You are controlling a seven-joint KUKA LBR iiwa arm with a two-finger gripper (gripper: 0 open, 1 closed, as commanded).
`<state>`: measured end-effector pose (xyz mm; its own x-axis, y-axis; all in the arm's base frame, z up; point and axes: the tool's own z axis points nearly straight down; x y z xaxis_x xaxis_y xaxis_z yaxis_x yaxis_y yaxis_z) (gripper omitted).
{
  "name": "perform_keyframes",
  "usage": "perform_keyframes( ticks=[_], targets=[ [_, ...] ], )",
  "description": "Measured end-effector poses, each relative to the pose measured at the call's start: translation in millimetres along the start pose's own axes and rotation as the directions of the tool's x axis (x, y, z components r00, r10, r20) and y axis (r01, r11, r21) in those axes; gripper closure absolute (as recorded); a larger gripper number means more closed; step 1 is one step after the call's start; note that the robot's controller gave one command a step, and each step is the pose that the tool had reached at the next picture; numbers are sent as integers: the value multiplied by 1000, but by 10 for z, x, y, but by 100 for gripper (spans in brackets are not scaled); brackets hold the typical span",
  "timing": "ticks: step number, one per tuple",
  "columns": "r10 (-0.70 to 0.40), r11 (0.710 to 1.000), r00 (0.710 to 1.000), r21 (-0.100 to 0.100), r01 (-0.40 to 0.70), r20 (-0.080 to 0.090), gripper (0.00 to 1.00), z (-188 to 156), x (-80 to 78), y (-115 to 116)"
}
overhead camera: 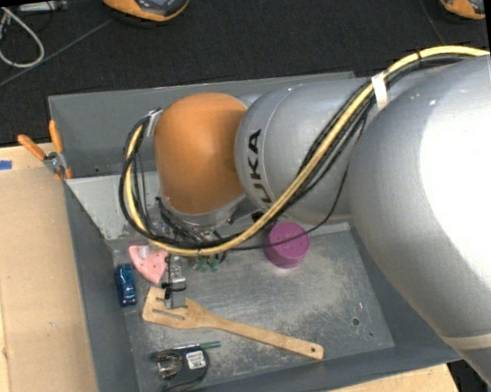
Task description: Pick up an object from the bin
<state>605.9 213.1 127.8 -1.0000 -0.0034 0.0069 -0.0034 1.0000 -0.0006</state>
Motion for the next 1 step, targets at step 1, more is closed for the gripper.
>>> perform_keyframes(
  ticks=[1],
  targets=[
    [5,1000,1000,-1,-5,6,0,-50,-15,-12]
  ],
)
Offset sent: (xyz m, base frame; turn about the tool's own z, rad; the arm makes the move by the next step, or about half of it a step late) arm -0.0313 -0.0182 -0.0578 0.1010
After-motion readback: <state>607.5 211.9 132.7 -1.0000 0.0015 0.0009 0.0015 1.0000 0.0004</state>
